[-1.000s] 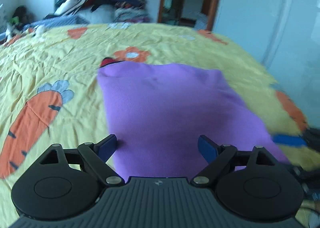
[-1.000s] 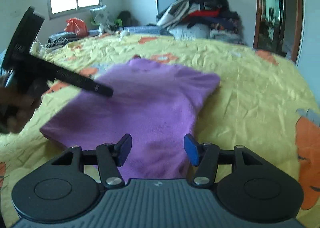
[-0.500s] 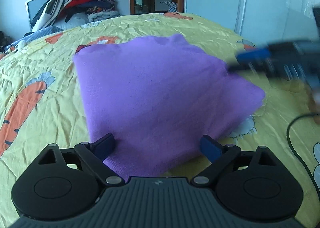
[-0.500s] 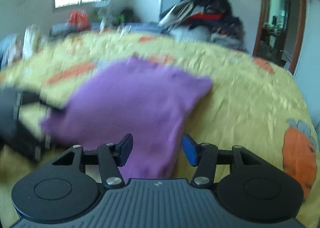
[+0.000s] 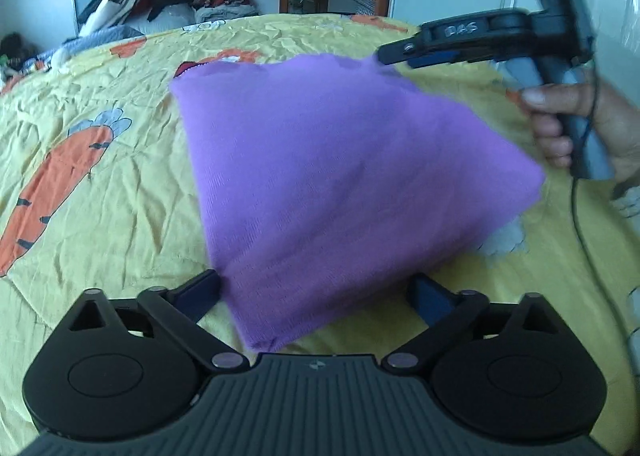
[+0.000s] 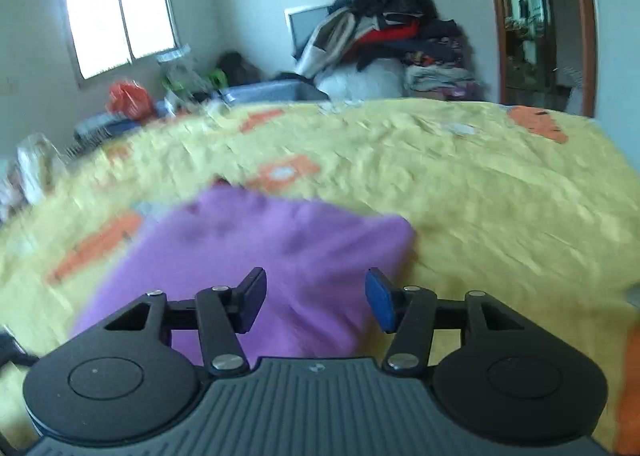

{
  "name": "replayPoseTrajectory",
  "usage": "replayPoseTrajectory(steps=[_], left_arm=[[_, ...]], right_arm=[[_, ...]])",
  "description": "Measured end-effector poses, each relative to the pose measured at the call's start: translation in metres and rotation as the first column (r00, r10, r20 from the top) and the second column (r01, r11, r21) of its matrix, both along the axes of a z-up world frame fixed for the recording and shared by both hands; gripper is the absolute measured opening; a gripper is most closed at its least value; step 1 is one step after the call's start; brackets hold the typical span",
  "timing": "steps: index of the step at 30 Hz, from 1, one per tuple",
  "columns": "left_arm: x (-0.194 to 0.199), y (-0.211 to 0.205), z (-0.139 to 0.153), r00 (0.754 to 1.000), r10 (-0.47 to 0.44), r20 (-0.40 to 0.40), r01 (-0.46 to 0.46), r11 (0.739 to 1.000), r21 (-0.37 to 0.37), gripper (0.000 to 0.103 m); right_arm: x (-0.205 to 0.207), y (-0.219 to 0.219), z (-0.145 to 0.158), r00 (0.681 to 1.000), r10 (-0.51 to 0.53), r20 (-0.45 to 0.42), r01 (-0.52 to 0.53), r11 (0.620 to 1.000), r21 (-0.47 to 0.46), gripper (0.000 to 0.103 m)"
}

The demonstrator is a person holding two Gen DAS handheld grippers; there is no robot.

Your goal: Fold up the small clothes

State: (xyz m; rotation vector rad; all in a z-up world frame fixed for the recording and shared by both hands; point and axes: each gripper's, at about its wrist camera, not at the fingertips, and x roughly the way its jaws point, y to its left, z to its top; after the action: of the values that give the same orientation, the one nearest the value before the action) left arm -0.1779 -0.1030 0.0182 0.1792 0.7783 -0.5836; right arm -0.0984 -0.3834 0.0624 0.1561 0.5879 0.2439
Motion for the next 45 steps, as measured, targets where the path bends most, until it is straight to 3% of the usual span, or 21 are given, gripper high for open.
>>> replayPoseTrajectory(steps=[6,10,12,15,16,21,23,24,25,26,29,34,38,41,43,45], left_arm=[[0.059,0.028,0.041,0.997,0.077,0.021,-0.07,0.974,-0.215,0.096],[0.155,0.041,0.05,0.991,0.075,-0.114,-0.116,0.902,-0.416,0.093],[0.202,0.039,0.042,0.973,0.09,-0.211,-0.173,0.892,-0.417,0.085],[0.267,0.034,0.026,0.923,0.161,-0.35,-0.284,0.898,-0.335,0.082],[0.283,0.036,0.021,0.906,0.191,-0.378,-0.32,0.893,-0.317,0.082],[0.316,0.032,0.01,0.885,0.159,-0.437,-0.311,0.901,-0.303,0.082],[0.327,0.029,0.008,0.89,0.121,-0.439,-0.287,0.898,-0.335,0.064],[0.329,0.027,0.007,0.885,0.101,-0.455,-0.279,0.896,-0.345,0.03],[0.334,0.027,0.004,0.872,0.082,-0.483,-0.277,0.896,-0.348,0.004],[0.338,0.024,0.001,0.863,0.069,-0.5,-0.272,0.898,-0.346,0.005],[0.339,0.017,0.001,0.886,0.041,-0.463,-0.21,0.924,-0.321,0.005],[0.342,0.015,0.014,0.924,0.029,-0.38,-0.158,0.937,-0.313,0.005],[0.344,0.011,0.005,0.934,0.047,-0.353,-0.145,0.955,-0.259,0.007],[0.348,0.018,-0.005,0.925,0.063,-0.374,-0.184,0.937,-0.298,0.013],[0.348,0.023,-0.002,0.919,0.096,-0.383,-0.218,0.933,-0.287,0.019],[0.343,0.033,0.01,0.917,0.122,-0.38,-0.248,0.92,-0.304,0.02]], right_arm=[[0.042,0.03,0.002,0.998,0.041,-0.039,-0.047,0.989,-0.141,0.054],[0.061,0.032,0.0,0.998,0.014,-0.069,-0.022,0.994,-0.11,0.054],[0.055,0.035,-0.002,0.997,0.01,-0.078,-0.019,0.994,-0.107,0.054],[0.037,0.048,-0.004,0.997,0.025,-0.068,-0.033,0.992,-0.123,0.054],[0.028,0.053,-0.003,0.998,0.019,-0.055,-0.026,0.991,-0.128,0.055],[-0.01,0.085,0.011,0.996,0.082,-0.034,-0.085,0.991,-0.106,0.055],[-0.02,0.102,0.014,0.993,0.118,-0.025,-0.119,0.989,-0.086,0.055],[-0.023,0.109,0.015,0.992,0.125,-0.03,-0.127,0.989,-0.076,0.055],[-0.024,0.118,0.014,0.989,0.144,-0.043,-0.146,0.987,-0.072,0.055],[-0.027,0.13,0.013,0.986,0.159,-0.048,-0.163,0.984,-0.078,0.055],[-0.035,0.162,0.007,0.978,0.19,-0.08,-0.199,0.972,-0.122,0.055],[-0.052,0.214,-0.013,0.966,0.229,-0.123,-0.253,0.938,-0.236,0.054],[-0.057,0.235,-0.026,0.968,0.221,-0.121,-0.249,0.91,-0.33,0.03],[-0.06,0.238,-0.031,0.968,0.223,-0.111,-0.248,0.909,-0.336,0.026],[-0.066,0.244,-0.031,0.964,0.243,-0.106,-0.265,0.876,-0.403,0.029],[-0.068,0.227,-0.014,0.962,0.25,-0.107,-0.272,0.904,-0.33,0.034]])
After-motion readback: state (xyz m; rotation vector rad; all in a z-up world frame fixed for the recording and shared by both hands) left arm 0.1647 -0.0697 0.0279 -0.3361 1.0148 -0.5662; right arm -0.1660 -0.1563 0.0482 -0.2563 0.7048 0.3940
